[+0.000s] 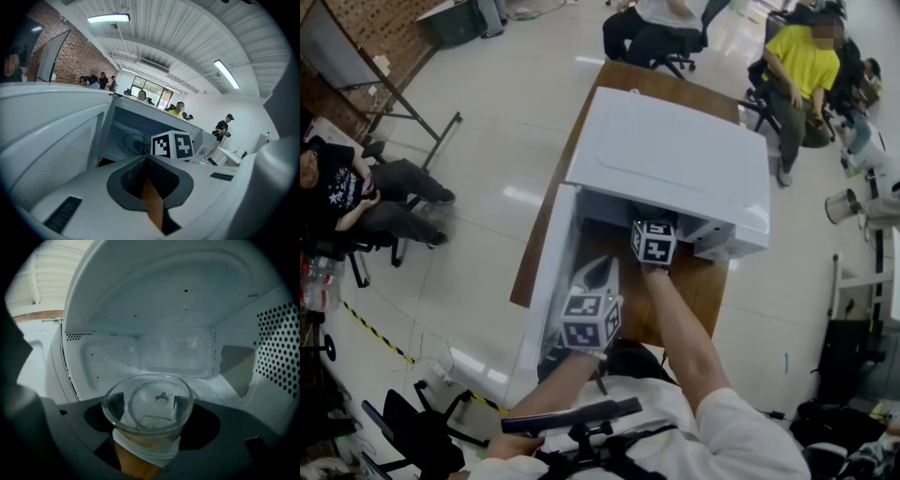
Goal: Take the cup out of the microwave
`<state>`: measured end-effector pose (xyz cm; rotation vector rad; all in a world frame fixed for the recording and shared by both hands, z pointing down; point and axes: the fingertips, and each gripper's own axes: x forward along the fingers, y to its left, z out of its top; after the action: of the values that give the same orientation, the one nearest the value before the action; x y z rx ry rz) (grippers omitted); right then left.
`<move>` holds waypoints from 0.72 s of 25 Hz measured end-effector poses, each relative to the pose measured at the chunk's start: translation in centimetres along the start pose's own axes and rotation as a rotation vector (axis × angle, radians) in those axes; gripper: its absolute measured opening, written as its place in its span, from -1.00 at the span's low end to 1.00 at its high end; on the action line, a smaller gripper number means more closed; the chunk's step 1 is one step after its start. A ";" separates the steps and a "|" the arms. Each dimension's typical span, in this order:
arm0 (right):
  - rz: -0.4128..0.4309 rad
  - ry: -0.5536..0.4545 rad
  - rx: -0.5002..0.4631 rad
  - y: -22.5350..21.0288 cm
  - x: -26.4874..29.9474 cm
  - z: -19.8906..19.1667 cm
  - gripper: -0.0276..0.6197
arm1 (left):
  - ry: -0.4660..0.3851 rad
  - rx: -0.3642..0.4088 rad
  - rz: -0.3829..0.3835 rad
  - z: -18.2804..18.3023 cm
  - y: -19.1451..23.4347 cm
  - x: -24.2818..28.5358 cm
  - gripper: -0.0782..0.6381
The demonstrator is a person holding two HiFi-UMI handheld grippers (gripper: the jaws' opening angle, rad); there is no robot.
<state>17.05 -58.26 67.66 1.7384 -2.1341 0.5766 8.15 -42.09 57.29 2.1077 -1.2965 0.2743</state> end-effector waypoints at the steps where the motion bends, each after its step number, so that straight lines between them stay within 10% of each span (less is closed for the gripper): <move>1: 0.006 -0.010 -0.005 0.2 -0.5 0.4 0.28 | 0.001 -0.001 0.001 0.0 0.0 0.0 -0.81; 18: 0.133 -0.070 0.088 1.1 -10.8 2.4 0.28 | 0.009 0.015 0.041 -0.9 -1.1 -0.8 -0.81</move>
<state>18.15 -50.08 60.15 1.6947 -2.3190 0.6625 8.84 -40.66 57.16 2.0916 -1.3378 0.3122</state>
